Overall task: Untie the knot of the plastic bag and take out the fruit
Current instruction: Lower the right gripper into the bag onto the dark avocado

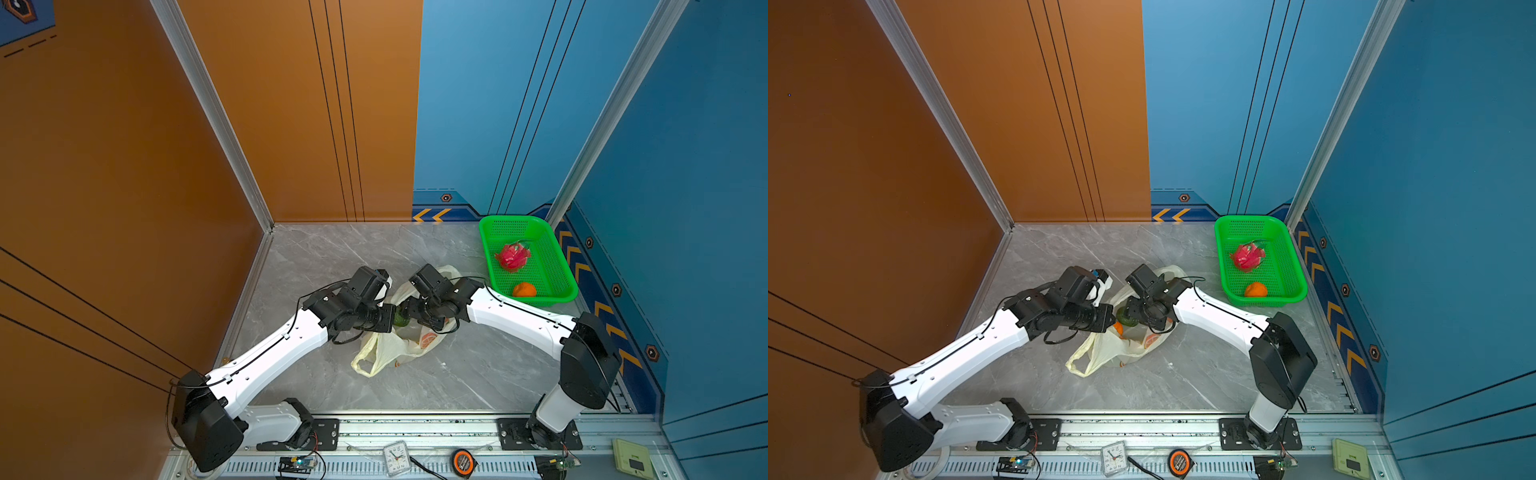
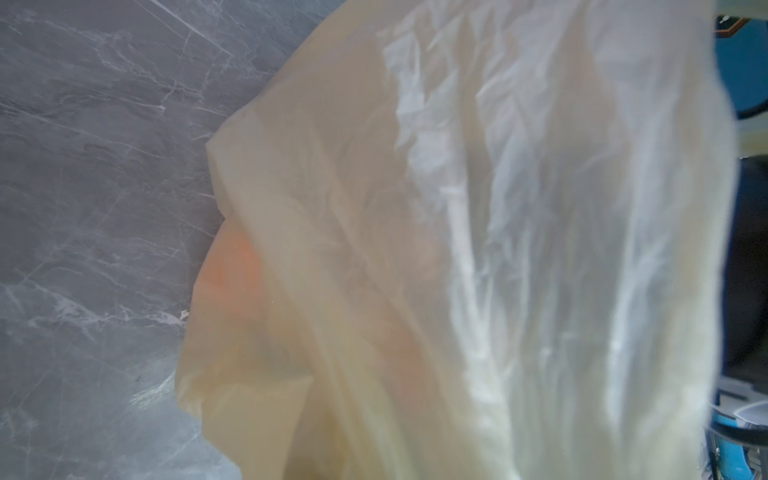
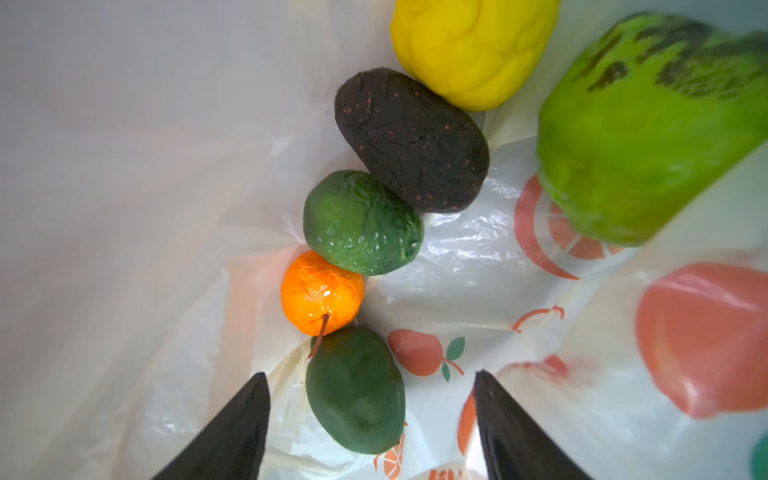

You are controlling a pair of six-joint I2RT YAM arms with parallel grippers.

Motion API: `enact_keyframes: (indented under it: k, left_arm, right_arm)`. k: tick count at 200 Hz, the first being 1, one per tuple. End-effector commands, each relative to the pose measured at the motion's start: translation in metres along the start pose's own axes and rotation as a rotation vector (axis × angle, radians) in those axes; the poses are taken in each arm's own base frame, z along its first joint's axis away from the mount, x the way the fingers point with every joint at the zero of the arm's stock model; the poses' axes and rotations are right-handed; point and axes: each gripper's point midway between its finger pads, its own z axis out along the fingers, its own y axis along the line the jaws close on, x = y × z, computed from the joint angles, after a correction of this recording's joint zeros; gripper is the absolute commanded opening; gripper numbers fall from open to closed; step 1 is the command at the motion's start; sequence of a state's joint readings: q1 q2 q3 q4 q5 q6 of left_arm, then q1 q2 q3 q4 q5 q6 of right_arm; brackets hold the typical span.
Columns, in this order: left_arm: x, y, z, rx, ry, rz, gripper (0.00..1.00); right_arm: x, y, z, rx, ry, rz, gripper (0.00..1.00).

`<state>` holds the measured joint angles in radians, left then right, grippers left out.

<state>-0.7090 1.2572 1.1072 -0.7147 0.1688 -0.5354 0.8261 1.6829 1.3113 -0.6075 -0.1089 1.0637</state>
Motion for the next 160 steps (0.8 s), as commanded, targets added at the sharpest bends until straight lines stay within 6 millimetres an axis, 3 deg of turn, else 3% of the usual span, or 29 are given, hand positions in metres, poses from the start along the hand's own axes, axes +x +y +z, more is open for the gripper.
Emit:
enact_keyframes:
  k: [1,25,44,71,93,160]
  left_arm:
    - [0.004,-0.003,0.0,0.008,0.025,0.031,0.0]
    - [0.003,-0.002,0.0,0.002,0.024,0.029,0.0]
    - [0.003,0.001,0.0,-0.004,0.019,0.024,0.0]
    - [0.006,0.005,-0.002,-0.012,0.02,0.014,0.0]
    - [0.012,0.008,-0.001,-0.017,0.031,0.008,0.0]
    - [0.021,-0.001,0.007,0.009,0.079,0.034,0.01]
  right_arm:
    - [-0.014,0.01,0.013,-0.015,-0.031,0.026,0.75]
    - [-0.018,0.007,0.035,-0.003,-0.03,0.055,0.74]
    - [-0.011,-0.016,0.045,0.072,-0.03,0.059,0.75]
    - [-0.004,-0.06,0.04,0.207,-0.061,0.063,0.79]
    - [0.0,-0.075,0.032,0.244,-0.066,0.068,0.83]
    - [-0.037,-0.029,0.04,0.116,-0.143,0.085,0.88]
